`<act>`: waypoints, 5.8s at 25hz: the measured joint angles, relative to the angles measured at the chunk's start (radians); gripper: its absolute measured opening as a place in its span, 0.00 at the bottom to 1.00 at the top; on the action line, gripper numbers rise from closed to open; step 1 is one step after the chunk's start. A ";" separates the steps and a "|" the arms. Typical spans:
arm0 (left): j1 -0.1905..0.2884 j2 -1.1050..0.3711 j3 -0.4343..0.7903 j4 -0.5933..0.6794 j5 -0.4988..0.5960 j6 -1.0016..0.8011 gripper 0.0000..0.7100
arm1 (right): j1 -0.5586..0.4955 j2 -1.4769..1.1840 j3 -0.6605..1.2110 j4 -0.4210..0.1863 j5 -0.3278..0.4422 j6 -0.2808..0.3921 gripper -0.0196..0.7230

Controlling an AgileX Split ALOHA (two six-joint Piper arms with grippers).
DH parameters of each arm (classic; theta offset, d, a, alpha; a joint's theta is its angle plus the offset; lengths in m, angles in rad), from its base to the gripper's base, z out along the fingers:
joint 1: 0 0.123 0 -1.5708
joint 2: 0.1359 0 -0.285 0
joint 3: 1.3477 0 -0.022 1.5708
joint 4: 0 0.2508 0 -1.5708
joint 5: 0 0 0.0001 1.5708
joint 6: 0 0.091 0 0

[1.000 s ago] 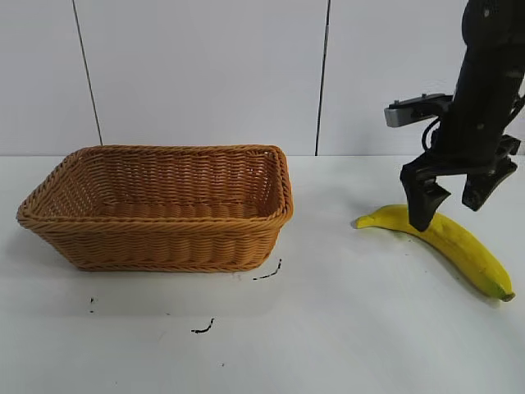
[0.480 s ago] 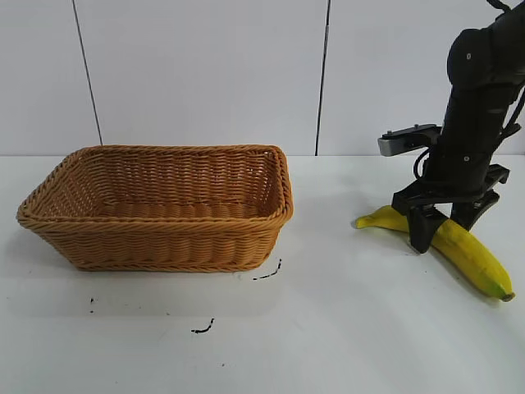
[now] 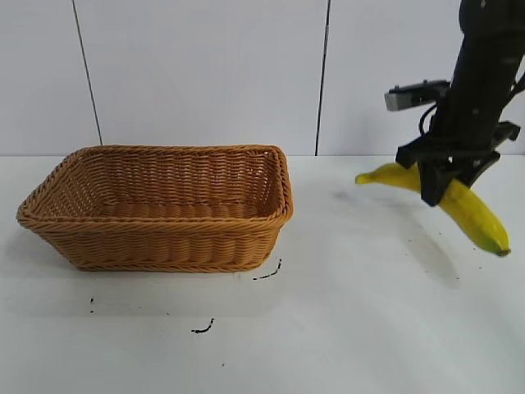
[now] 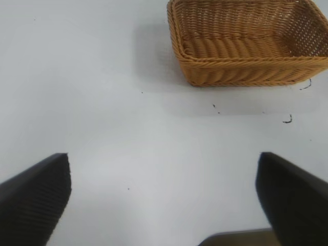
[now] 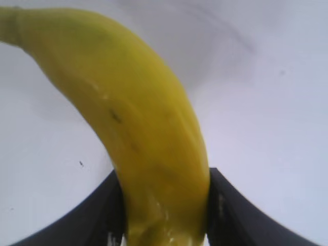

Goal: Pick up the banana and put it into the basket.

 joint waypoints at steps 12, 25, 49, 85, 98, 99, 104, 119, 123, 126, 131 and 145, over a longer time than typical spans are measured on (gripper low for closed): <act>0.000 0.000 0.000 0.000 0.000 0.000 0.98 | 0.017 0.067 -0.229 0.016 0.038 -0.035 0.45; 0.000 0.000 0.000 0.000 0.000 0.000 0.98 | 0.332 0.090 -0.246 0.010 -0.003 -0.143 0.45; 0.000 0.000 0.000 0.000 0.000 0.000 0.98 | 0.610 0.301 -0.246 -0.133 -0.413 -0.311 0.45; 0.000 0.000 0.000 0.000 0.000 0.000 0.98 | 0.516 0.121 -0.283 0.061 -0.184 0.094 0.93; 0.000 0.000 0.000 0.000 0.000 0.000 0.98 | 0.268 0.121 -0.308 0.085 -0.102 0.138 0.93; 0.000 0.000 0.000 0.000 0.000 0.000 0.98 | 0.239 0.121 -0.308 0.082 -0.097 0.138 0.93; 0.000 0.000 0.000 0.000 0.000 0.000 0.98 | 0.050 0.121 -0.308 0.073 -0.081 0.138 0.93; 0.000 0.000 0.000 0.000 0.000 0.000 0.98 | -0.119 0.121 -0.307 0.075 0.030 0.139 0.92; 0.000 0.000 0.000 0.000 0.000 0.000 0.98 | -0.119 0.093 -0.254 0.078 0.033 0.139 0.92; 0.000 0.000 0.000 0.000 0.000 0.000 0.98 | -0.119 0.022 -0.154 0.085 0.034 0.139 0.91; 0.000 0.000 0.000 0.000 0.000 0.000 0.98 | -0.119 -0.174 0.101 0.086 0.034 0.139 0.91; 0.000 0.000 0.000 0.000 0.000 0.000 0.98 | -0.119 -0.936 0.884 0.086 -0.043 0.138 0.91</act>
